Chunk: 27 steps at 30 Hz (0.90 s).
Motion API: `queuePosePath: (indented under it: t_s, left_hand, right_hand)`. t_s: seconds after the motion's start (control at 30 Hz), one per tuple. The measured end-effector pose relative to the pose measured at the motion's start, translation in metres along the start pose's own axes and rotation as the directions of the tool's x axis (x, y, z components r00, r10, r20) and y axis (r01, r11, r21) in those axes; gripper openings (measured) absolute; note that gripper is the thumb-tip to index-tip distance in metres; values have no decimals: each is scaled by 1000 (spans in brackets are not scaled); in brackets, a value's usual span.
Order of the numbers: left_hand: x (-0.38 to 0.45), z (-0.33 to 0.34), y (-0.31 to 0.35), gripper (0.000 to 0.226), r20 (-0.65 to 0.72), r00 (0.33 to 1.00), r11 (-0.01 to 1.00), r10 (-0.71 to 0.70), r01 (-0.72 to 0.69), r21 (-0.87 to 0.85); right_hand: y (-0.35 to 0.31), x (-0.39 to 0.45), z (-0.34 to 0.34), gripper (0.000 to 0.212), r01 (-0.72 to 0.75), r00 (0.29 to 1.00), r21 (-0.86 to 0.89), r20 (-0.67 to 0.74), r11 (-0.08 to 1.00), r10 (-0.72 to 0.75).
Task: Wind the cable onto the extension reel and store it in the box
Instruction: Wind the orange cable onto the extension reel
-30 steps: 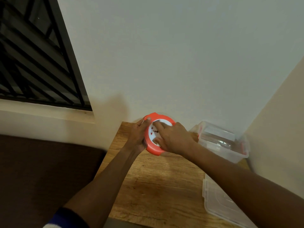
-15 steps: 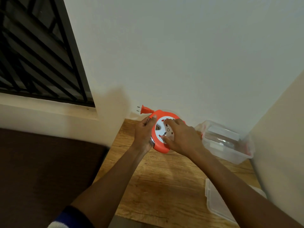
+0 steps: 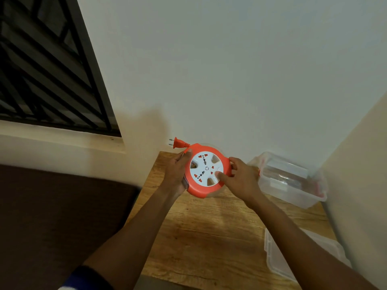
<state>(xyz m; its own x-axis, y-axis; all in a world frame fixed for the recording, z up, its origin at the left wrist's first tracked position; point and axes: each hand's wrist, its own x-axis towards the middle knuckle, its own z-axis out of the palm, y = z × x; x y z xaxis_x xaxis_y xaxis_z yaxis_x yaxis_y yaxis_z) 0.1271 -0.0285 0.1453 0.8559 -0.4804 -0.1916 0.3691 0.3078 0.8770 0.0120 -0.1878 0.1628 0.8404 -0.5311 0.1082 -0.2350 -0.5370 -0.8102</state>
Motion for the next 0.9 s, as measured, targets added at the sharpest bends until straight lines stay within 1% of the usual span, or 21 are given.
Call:
queuePosePath:
  t_s: [0.07,0.23,0.43,0.53,0.63,0.73,0.9]
  left_hand:
    - [2,-8,-1,39,-11,1000,997,15,-14,77]
    - [11,-27,-4,29,-45,997,967,65,-52,250]
    - [26,-56,-12,27,-87,995,945,54,-23,326]
    - [35,-72,-16,19,-118,992,931,45,2,366]
    - [42,-89,-22,14,-143,990,921,14,43,388]
    - [51,-106,-30,22,-156,986,901,-53,114,419]
    - [59,-127,-42,26,-134,981,874,-142,188,448]
  right_hand:
    - [4,0,7,62,-53,999,67,6,996,52]
    - [8,4,33,63,-83,996,106,44,991,79]
    - [10,22,65,62,-112,989,105,108,988,101]
    - [14,31,84,62,-101,987,66,131,993,91]
    - [22,42,103,62,-116,983,38,149,993,109]
    - [34,51,120,64,-149,977,9,158,989,145]
    - [57,55,146,62,-244,956,12,172,970,238]
